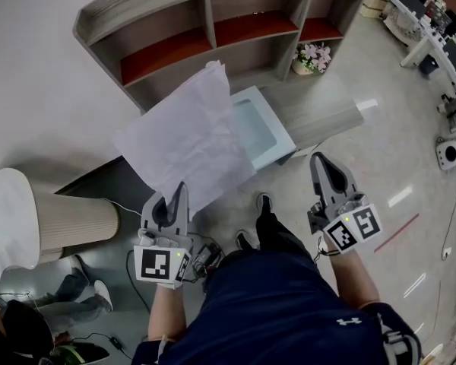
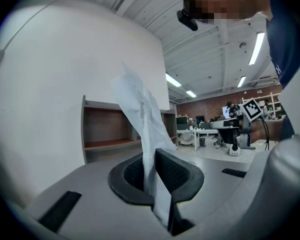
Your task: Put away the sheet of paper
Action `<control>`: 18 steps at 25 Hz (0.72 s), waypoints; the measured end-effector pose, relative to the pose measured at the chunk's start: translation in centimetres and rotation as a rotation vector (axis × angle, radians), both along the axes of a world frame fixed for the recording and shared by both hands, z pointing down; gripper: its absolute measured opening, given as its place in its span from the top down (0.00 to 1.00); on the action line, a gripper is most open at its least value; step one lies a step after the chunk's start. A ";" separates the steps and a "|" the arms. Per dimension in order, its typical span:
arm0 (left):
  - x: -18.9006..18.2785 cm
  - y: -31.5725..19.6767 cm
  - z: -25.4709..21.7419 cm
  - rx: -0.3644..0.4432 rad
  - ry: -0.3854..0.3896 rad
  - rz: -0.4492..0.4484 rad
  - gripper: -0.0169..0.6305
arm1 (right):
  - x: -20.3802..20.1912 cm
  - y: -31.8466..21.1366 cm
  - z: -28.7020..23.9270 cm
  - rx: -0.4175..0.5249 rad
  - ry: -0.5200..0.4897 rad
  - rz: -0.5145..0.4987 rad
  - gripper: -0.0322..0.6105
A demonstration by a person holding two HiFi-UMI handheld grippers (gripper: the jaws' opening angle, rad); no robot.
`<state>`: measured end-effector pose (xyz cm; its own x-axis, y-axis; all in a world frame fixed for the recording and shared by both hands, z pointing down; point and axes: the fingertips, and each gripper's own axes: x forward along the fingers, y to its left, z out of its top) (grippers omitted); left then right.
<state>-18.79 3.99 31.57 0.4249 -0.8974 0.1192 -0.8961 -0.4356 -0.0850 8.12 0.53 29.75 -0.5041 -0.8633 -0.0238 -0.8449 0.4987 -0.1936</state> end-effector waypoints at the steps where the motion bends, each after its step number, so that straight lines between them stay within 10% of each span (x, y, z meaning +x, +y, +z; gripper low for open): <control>1: 0.0 0.0 0.2 -0.004 -0.004 0.000 0.92 | -0.3 -0.2 -0.2 0.004 -0.004 -0.007 0.93; 18: 3.4 -7.0 2.9 -0.070 0.025 0.003 0.92 | -0.6 -10.5 1.5 -0.060 -0.010 -0.100 0.93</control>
<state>-15.37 -3.03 34.45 0.4311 -0.8860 0.1708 -0.8963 -0.4423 -0.0322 7.51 -9.93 31.29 -0.5877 -0.8088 0.0212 -0.7895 0.5676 -0.2337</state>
